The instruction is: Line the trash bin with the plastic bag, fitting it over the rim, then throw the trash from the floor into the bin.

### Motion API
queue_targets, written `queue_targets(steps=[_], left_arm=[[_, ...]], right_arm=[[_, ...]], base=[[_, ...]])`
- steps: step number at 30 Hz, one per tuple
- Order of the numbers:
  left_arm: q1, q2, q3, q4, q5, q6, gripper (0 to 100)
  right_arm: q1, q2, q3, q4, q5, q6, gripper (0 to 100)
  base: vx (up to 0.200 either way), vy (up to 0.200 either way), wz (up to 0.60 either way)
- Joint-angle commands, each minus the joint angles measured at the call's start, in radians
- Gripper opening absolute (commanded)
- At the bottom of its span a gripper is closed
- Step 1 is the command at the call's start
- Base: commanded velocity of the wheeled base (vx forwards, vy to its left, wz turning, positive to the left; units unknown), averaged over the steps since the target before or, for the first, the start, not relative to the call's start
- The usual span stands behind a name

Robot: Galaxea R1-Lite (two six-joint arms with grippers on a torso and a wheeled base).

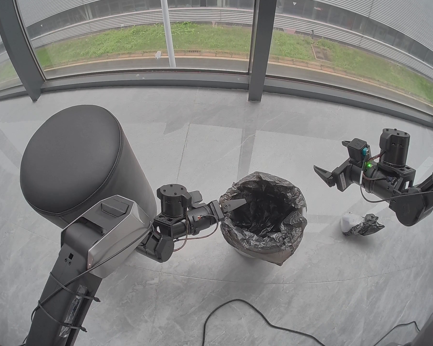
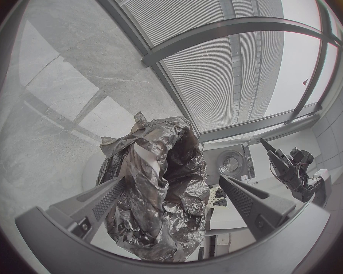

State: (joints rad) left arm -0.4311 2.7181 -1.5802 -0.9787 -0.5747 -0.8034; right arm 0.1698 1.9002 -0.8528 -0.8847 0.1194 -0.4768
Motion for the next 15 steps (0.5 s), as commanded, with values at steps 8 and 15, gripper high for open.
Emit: queue_targets(steps=[8,15], left_arm=[[0.003,-0.173,0.347,-0.1,-0.063,-0.005,100],[0.003,-0.244,0.509,-0.215,-0.08,-0.007,100]], right_arm=[[-0.004,0.022,0.038,0.001,-0.001,0.0,100],[-0.003,0.013,0.133,0.006,-0.003,0.0,100]], base=[[0.0,0.0,0.0],[0.0,0.0,0.0]])
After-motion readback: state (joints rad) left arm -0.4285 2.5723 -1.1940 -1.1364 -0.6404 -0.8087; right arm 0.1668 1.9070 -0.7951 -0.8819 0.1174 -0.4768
